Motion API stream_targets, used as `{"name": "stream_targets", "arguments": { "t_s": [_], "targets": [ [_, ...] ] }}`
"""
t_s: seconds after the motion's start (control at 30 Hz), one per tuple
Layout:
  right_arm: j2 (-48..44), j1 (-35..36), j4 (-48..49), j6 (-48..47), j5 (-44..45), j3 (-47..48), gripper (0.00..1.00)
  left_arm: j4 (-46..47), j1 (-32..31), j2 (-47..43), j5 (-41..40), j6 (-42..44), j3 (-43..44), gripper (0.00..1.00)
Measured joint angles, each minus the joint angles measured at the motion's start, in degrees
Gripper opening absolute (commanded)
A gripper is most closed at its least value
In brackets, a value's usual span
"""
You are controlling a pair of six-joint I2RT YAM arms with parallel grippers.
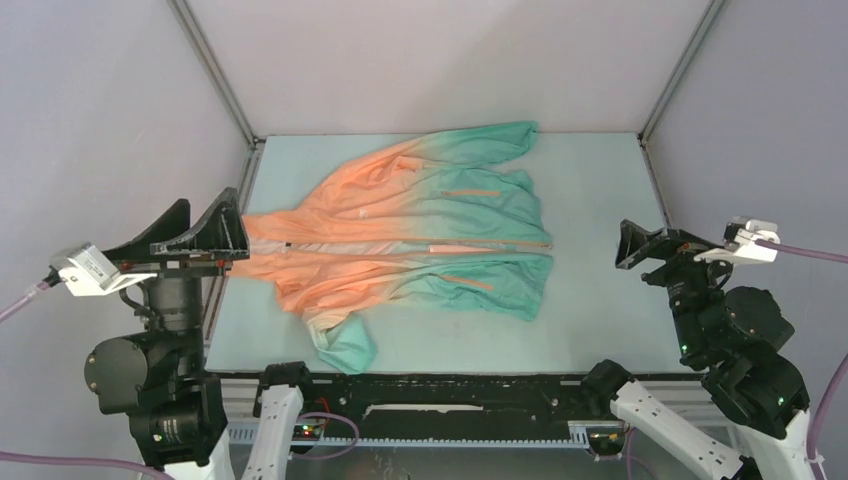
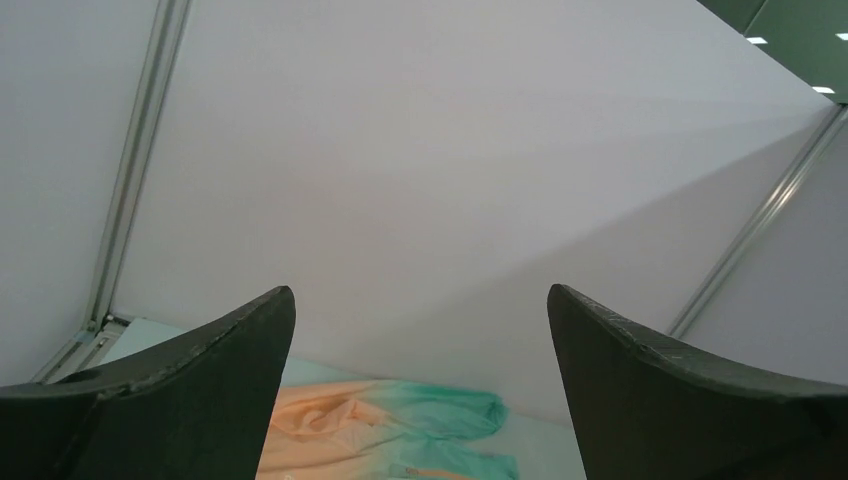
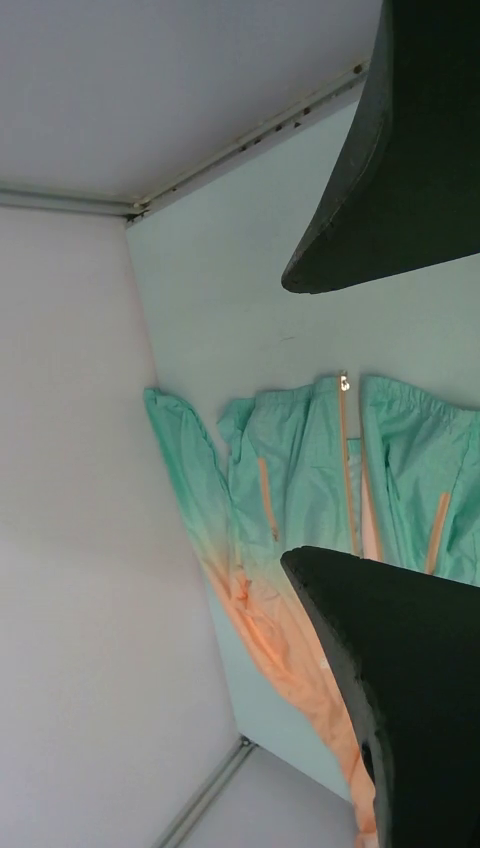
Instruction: Zip up the jacket
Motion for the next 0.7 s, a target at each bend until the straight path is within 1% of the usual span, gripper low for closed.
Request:
{"name": "stream_targets", "arguments": {
  "t_s": [0.13, 0.27, 0.4, 0.47, 0.57, 0.63, 0.7],
  "targets": [
    [-0.26, -0.02, -0.11, 1.86, 1.68, -0.24, 1.00, 0.46, 0.00, 0.46, 3.52, -0.61, -1.70, 1.00],
    [0.20, -0.02, 0.44, 2.21, 0.50, -3.54, 1.00, 1.05, 0.02, 2.58, 8.26, -1.79, -5.42, 1.00],
    [3.21, -0.39, 3.39, 2.25, -4.81, -10.56, 1.00, 2.69, -0.13, 4.63, 13.05, -2.45, -11.72, 1.00],
    [6.03, -0.98, 4.26, 4.07, -7.28, -14.16, 1.00, 3.41, -1.14, 5.33, 14.51, -2.84, -15.23, 1.00],
    [10.38, -4.20, 4.66, 7.39, -12.11, -17.92, 1.00, 3.39, -4.68, 6.21, 14.82, -2.75, -18.29, 1.00],
    [12.92, -7.74, 5.77, 9.09, -16.28, -19.61, 0.99, 3.41, -9.33, 6.86, 13.64, -2.23, -19.43, 1.00],
    [15.58, -12.79, 7.67, 11.37, -22.03, -21.88, 0.96, 3.72, -15.15, 7.58, 11.82, -1.73, -20.55, 1.00]
  ]
}}
